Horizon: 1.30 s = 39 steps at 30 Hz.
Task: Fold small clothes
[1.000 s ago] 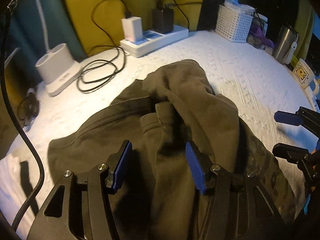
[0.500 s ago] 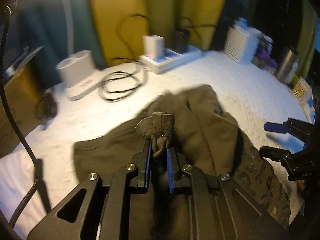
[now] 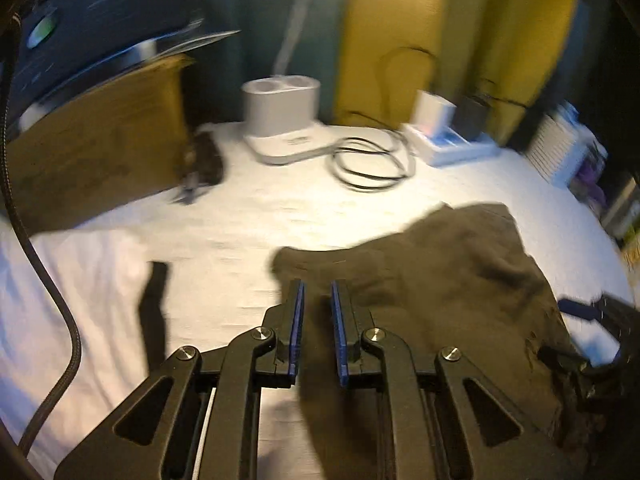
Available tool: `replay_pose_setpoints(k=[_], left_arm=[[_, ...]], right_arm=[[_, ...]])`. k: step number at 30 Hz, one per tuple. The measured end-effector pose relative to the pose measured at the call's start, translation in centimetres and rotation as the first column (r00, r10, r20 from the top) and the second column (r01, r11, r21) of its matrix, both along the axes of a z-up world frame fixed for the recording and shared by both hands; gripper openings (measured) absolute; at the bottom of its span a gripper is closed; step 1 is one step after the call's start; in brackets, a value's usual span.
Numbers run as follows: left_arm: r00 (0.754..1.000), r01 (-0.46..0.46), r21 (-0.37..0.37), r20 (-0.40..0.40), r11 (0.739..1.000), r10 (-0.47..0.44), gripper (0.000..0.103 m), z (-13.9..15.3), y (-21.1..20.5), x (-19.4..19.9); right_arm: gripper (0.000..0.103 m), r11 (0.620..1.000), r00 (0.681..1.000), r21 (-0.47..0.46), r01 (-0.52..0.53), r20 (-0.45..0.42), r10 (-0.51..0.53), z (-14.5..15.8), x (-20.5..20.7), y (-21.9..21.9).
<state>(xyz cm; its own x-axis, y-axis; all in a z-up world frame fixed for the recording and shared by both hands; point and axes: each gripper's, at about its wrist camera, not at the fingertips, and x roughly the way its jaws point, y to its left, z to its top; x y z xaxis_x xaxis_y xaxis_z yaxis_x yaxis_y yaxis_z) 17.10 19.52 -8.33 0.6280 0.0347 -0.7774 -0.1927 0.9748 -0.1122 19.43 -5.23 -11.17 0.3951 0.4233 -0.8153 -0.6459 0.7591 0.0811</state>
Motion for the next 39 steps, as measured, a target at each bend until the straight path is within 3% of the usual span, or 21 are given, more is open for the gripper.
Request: replay_pose_setpoints(k=[5, 6, 7, 9, 15, 16, 17, 21, 30, 32, 34, 36, 39], left_arm=[[1.0, 0.011, -0.058, 0.015, 0.998, -0.01, 0.018, 0.6, 1.1, -1.7], [0.999, 0.032, -0.087, 0.019, 0.996, -0.031, 0.033, 0.6, 0.9, -2.2], [0.998, 0.064, -0.114, 0.021, 0.991, -0.062, 0.055, 0.6, 0.5, -2.5], [0.992, 0.122, -0.149, 0.032, 0.981, -0.118, 0.068, 0.4, -0.9, -3.3], [0.972, 0.23, -0.163, -0.009, 0.959, -0.234, 0.066, -2.0, -4.2, -4.0], [0.974, 0.216, -0.156, -0.029, 0.964, -0.223, 0.049, -2.5, -4.2, -4.0], [0.976, 0.206, -0.155, -0.04, 0.966, -0.215, 0.039, -2.8, -4.1, -4.2], [0.984, 0.173, -0.097, -0.037, 0.98, -0.177, 0.016, -2.5, -3.4, -5.8], [0.994, 0.095, -0.042, -0.055, 0.995, -0.097, 0.017, -1.6, -2.3, -9.1], [0.994, 0.102, -0.043, -0.026, 0.994, -0.103, 0.02, -0.7, -2.4, -10.1], [0.991, 0.132, -0.054, 0.021, 0.99, -0.131, 0.04, 0.5, -3.0, -11.3], [0.984, 0.169, -0.076, 0.061, 0.983, -0.165, 0.051, 1.4, -3.7, -12.4], [0.968, 0.251, -0.131, 0.063, 0.959, -0.244, 0.051, 1.6, -5.4, -13.4]], right_arm=[[0.071, 1.0, 1.0, -0.018, -0.014, 0.009, 0.014, 0.4, -1.1, 0.8], [0.071, 1.0, 1.0, -0.018, -0.022, 0.017, 0.022, 0.6, -1.5, 1.0], [0.071, 0.999, 0.999, -0.02, -0.026, 0.022, 0.027, 0.8, -1.8, 1.2], [0.071, 0.999, 0.999, -0.024, -0.034, 0.034, 0.035, 1.2, -2.4, 1.5], [0.071, 0.998, 0.997, -0.019, -0.06, 0.039, 0.06, 2.0, -4.7, 2.2], [0.071, 0.998, 0.997, -0.02, -0.065, 0.036, 0.066, 2.0, -5.2, 2.3], [0.071, 0.997, 0.996, -0.024, -0.074, 0.041, 0.075, 2.1, -5.8, 2.5], [0.071, 0.993, 0.993, -0.016, -0.114, 0.041, 0.115, 2.2, -8.0, 3.2], [0.071, 0.976, 0.976, -0.013, -0.217, 0.032, 0.217, 1.9, -12.4, 5.6], [0.071, 0.972, 0.972, -0.006, -0.233, 0.029, 0.233, 1.9, -13.1, 5.8], [0.071, 0.966, 0.966, -0.002, -0.258, 0.026, 0.258, 2.0, -14.0, 6.1], [0.071, 0.958, 0.958, -0.005, -0.286, 0.016, 0.286, 1.7, -15.0, 6.4], [0.071, 0.956, 0.956, -0.011, -0.294, 0.017, 0.294, 1.4, -16.2, 6.3]])
